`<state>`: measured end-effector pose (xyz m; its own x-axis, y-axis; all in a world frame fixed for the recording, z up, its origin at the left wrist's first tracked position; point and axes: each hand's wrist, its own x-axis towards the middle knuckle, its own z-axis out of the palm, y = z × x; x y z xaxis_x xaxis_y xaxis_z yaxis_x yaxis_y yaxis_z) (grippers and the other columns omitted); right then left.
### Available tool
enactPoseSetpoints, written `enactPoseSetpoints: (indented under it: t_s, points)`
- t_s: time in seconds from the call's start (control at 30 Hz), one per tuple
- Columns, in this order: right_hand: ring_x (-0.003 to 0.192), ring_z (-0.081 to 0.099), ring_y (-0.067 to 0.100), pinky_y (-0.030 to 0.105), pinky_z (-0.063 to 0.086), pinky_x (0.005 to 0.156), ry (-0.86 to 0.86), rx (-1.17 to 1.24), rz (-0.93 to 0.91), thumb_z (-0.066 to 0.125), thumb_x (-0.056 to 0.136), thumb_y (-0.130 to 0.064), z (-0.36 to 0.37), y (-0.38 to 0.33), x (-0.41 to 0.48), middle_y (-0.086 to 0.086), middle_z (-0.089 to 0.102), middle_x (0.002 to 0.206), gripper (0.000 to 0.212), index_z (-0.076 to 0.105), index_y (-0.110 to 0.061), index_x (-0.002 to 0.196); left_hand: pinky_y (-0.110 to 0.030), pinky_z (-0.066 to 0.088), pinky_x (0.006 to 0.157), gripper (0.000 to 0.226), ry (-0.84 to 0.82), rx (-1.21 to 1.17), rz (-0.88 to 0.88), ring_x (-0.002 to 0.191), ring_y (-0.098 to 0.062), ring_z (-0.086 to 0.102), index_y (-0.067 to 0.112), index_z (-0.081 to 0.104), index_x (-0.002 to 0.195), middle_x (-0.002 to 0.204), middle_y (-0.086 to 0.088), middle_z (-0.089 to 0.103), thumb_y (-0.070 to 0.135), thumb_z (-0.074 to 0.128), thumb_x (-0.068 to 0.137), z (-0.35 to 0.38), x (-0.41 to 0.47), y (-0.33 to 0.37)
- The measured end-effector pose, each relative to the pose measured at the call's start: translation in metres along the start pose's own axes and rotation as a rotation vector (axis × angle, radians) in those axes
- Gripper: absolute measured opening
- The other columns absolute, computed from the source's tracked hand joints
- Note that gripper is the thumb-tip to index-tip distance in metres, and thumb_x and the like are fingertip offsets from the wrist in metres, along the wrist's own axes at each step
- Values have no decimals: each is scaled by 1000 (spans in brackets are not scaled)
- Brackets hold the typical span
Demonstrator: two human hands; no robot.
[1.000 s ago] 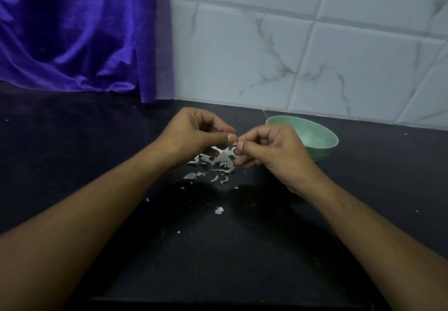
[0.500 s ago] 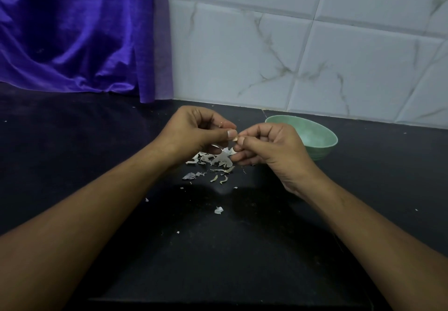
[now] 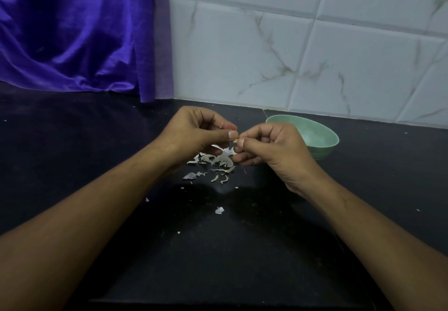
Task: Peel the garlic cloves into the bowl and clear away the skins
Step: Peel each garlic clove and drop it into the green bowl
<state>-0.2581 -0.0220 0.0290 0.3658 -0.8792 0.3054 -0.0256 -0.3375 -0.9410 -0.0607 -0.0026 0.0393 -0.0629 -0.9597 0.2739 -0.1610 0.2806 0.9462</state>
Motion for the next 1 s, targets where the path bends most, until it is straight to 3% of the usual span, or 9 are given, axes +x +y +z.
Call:
enactPoseSetpoints:
  t_s: [0.13, 0.6, 0.7, 1.0]
  points:
    - [71, 77, 28, 33, 64, 66, 17, 0, -13, 68, 93, 6, 0, 0, -1, 17, 75, 78, 3, 71, 6, 92, -27, 61, 66, 6, -2, -38, 8, 71, -15, 70, 6, 76, 88, 75, -9, 74, 4, 81, 84, 3, -2, 1]
    - [79, 78, 33, 46, 65, 78, -2, -69, -71, 72, 93, 0, -2, 0, 1, 19, 76, 81, 4, 74, 3, 94, -26, 61, 67, 9, 19, -98, -23, 78, -20, 73, 6, 76, 95, 79, -11, 75, 4, 79, 86, 2, -2, 3]
    - [77, 78, 32, 42, 66, 75, 14, -83, -81, 72, 92, 2, -1, 0, 1, 20, 76, 81, 4, 74, 5, 94, -25, 62, 66, 10, 23, -132, -39, 83, -25, 74, 7, 76, 94, 82, -14, 75, 4, 79, 85, 4, -3, 3]
    - [72, 77, 29, 43, 65, 71, 58, -111, -118, 70, 93, 2, 1, 1, 1, 16, 75, 76, 3, 72, 2, 90, -21, 59, 61, 12, 34, -259, -107, 74, -13, 74, 8, 76, 95, 78, -4, 76, 6, 79, 83, 11, -4, 4]
